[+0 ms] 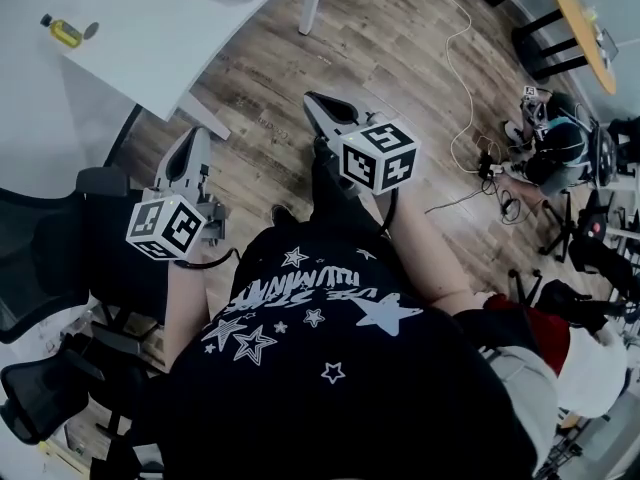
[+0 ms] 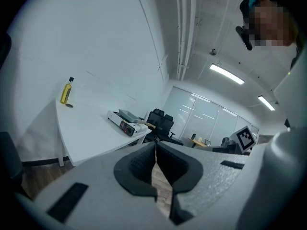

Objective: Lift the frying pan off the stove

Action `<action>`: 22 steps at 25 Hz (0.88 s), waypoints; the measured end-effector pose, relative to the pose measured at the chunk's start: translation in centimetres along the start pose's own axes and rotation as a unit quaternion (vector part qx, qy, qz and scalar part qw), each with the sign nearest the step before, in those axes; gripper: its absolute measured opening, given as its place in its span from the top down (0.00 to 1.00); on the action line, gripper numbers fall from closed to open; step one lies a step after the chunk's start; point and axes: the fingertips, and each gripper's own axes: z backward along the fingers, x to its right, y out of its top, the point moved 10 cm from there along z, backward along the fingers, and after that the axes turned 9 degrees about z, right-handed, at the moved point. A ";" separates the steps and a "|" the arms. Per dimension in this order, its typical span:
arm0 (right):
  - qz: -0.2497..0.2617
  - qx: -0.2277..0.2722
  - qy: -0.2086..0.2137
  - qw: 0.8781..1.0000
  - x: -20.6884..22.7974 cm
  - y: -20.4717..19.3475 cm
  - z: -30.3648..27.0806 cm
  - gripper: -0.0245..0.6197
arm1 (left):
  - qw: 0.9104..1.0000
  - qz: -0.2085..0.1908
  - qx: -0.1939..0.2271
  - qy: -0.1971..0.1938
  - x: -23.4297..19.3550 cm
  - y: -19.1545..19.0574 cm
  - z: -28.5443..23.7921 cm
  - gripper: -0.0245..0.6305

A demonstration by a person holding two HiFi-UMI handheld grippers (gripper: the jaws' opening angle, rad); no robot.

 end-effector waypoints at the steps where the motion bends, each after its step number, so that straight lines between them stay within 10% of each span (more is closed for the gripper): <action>1: -0.002 0.000 0.001 1.000 0.4 0.0 -0.2 0.95 | 1.000 -0.001 -0.001 0.000 0.1 0.0 -0.4 0.94; 22: -0.024 -0.004 0.056 0.998 14.6 5.9 -10.9 0.95 | 0.998 0.009 0.026 0.052 -1.1 4.2 -14.3 0.94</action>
